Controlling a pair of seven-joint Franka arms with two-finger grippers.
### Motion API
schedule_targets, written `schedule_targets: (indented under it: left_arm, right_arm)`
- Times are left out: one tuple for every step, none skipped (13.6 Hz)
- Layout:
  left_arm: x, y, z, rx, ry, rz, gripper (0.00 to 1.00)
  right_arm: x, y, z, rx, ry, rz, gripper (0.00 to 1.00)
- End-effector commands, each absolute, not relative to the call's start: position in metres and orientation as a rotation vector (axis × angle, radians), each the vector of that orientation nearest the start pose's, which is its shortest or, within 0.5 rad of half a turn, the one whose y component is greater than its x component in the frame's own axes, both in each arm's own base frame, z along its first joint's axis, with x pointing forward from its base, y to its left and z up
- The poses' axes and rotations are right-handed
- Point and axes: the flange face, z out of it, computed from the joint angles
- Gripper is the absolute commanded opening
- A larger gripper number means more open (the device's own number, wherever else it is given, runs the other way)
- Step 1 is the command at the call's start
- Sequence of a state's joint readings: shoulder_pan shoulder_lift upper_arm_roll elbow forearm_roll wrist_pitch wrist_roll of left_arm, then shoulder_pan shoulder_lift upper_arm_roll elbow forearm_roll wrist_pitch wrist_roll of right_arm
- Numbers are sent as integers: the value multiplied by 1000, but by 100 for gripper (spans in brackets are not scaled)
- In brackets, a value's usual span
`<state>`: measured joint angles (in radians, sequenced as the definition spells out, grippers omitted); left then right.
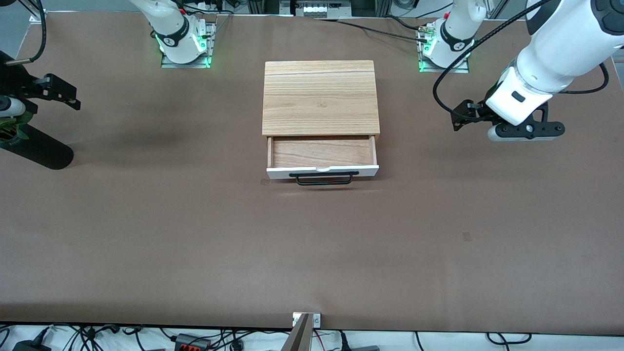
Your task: Pull top drawer with both arms simultaneously
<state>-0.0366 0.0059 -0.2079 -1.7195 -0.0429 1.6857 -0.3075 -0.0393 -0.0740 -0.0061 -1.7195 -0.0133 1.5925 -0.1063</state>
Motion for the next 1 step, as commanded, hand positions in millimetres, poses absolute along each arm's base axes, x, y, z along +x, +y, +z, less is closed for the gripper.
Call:
schedule_targets:
  left_arm:
    - [537, -144, 561, -3167, -126, 72, 100]
  right_arm:
    - [536, -20, 595, -3136, 12, 113, 100]
